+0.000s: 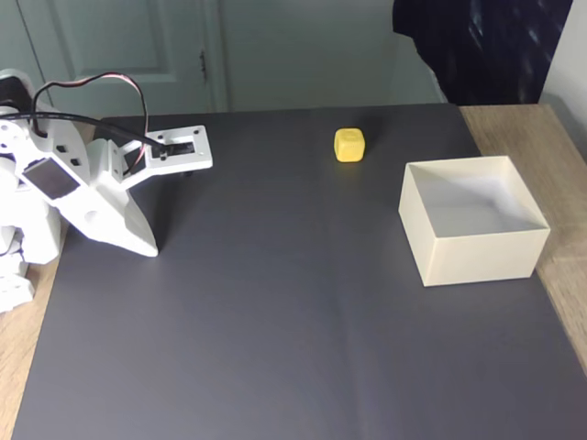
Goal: Grasp a cube block and put it in the white box.
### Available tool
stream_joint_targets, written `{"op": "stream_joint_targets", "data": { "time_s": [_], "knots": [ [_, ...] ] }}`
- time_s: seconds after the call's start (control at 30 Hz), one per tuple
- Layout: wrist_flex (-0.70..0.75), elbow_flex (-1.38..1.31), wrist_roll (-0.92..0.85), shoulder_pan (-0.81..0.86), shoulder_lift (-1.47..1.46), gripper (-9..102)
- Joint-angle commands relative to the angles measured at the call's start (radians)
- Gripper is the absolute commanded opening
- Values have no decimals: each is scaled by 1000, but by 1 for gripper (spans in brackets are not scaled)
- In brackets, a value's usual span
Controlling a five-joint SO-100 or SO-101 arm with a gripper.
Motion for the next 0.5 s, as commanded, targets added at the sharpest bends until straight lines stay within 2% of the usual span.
{"op": "stream_joint_targets", "data": {
  "time_s": [0.0,0.3,0.37,0.47],
  "knots": [
    [-25,2,11,21,8,0],
    [-222,-52,38,8,-15,0],
    [-270,-89,43,-3,-86,0],
    [-414,-170,38,-31,-276,0]
  ]
}}
